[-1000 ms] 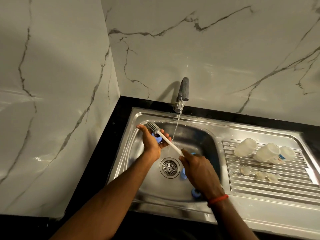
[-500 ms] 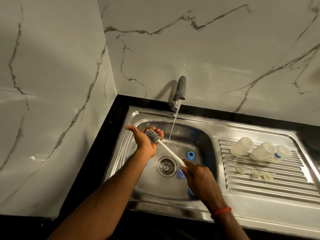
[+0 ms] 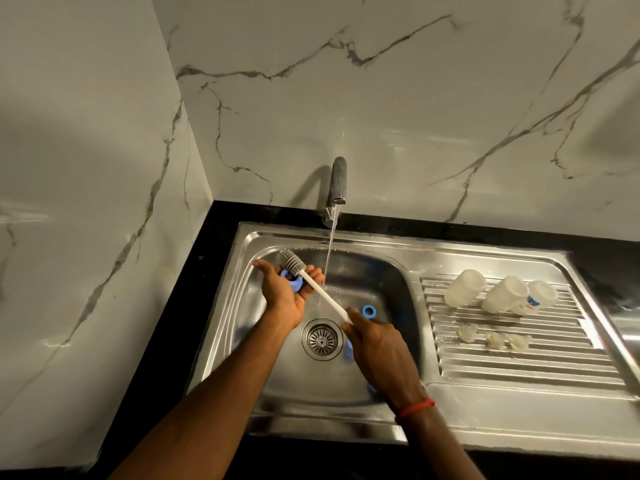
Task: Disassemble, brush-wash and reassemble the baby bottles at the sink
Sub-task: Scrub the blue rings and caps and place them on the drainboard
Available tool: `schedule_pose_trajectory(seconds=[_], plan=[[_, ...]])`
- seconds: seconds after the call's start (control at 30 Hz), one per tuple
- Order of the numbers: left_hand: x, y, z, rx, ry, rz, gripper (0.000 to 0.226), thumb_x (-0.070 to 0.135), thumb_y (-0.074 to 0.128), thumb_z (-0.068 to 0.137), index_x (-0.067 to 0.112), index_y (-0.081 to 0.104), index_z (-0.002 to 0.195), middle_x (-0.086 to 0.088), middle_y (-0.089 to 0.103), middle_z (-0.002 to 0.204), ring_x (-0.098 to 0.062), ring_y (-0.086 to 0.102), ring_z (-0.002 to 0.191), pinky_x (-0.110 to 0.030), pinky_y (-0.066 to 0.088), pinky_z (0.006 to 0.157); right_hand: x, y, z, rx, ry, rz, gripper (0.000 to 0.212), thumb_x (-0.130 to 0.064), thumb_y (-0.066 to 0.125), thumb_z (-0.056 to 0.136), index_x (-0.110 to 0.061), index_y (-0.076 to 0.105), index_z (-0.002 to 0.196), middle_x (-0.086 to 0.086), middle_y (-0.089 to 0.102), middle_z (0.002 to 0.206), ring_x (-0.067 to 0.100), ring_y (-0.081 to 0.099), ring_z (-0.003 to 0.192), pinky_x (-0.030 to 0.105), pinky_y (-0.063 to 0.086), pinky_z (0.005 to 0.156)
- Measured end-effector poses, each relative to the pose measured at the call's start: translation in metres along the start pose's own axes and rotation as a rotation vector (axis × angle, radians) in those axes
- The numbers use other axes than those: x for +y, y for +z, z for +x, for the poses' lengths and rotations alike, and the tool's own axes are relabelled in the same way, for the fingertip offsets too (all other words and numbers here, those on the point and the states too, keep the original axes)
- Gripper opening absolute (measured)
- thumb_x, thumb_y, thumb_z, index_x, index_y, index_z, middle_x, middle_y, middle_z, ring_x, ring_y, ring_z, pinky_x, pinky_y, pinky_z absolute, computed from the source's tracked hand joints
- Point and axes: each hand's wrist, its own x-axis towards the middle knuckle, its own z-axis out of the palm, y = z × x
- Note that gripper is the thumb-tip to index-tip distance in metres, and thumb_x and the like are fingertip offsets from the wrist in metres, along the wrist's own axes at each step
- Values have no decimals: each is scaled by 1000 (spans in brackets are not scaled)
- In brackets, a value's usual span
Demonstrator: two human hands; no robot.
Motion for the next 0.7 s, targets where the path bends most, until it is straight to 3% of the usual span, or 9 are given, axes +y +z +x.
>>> schedule_pose_trajectory(seconds=[0.1,0.23,0.37,0.5,0.63,0.7], plan=[[10,0,6,26,-1,-43,83,74,27,95,-3,57,104,-23,70,77,-34,73,69,-41,61,56,3,-4,-12,-100,29,92,25,-43,47,102,-29,55,121,2,62,78,23,60,66,34,45,55],[-3,-1,2,1,-12,41,75,67,31,98,-2,57,111,-24,67,87,-32,73,68,-41,62,57,7,-8,-16,-43,77,48,25,-36,53,101,-23,61,120,5,62,74,24,59,61,30,36,53],[-11,11,3,8,-5,106,64,56,33,104,-2,57,116,-18,63,89,-28,66,77,-33,60,53,3,-6,-6,-55,86,52,23,-33,52,102,-19,60,120,5,64,74,21,58,60,26,37,53],[5,2,12,48,0,48,59,57,32,103,4,57,94,-19,62,84,-28,65,75,-35,60,52,11,-13,-21,-136,86,118,19,-40,47,102,-27,56,112,1,59,77,23,57,65,30,37,57],[-8,-2,11,0,-38,135,56,50,39,104,-2,55,120,-28,67,105,-35,70,81,-45,63,63,9,-11,-17,-42,99,38,24,-35,53,101,-22,61,120,5,64,78,25,60,63,30,38,54],[-8,1,13,-6,-24,127,54,48,42,104,-1,53,124,-30,66,112,-37,71,81,-46,63,66,6,-10,-11,-26,93,26,26,-34,54,101,-19,61,122,4,64,75,21,58,59,26,37,52]])
